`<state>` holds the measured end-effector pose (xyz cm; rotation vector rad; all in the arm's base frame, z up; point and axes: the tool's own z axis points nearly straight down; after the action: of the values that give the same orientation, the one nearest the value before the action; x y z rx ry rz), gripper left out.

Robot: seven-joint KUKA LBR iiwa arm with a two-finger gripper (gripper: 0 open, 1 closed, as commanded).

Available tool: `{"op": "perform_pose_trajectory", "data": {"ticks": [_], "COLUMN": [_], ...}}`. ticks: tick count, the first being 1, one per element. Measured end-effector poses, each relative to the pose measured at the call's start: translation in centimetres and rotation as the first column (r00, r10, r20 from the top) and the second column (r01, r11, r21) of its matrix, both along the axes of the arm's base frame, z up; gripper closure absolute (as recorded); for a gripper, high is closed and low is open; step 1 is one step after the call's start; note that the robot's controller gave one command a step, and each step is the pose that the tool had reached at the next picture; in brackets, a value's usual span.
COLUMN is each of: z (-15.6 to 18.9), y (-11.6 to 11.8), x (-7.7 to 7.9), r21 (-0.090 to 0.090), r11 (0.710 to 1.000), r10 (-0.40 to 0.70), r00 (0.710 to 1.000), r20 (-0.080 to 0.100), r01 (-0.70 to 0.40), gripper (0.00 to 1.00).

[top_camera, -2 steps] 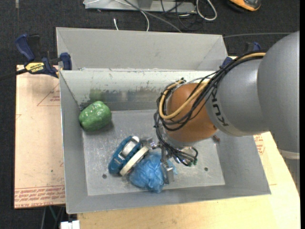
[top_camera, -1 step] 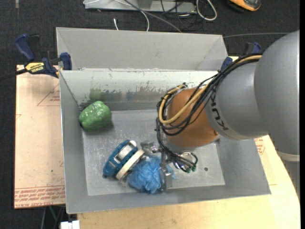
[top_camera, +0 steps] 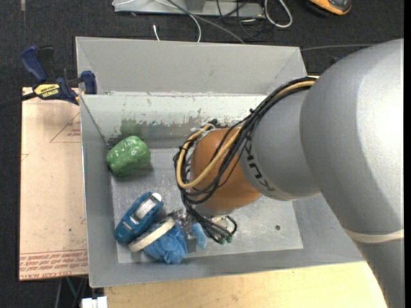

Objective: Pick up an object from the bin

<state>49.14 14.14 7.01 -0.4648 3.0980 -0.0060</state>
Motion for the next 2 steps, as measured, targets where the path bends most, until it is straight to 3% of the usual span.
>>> {"op": "perform_pose_trajectory", "data": {"ticks": [2], "z": [-0.02], "y": [0.12], "x": [0.36], "r21": [-0.001], "r11": [1.000], "r10": [0.006], "r00": [1.000], "r20": [-0.002], "r01": [-0.006], "gripper": [1.00]}}
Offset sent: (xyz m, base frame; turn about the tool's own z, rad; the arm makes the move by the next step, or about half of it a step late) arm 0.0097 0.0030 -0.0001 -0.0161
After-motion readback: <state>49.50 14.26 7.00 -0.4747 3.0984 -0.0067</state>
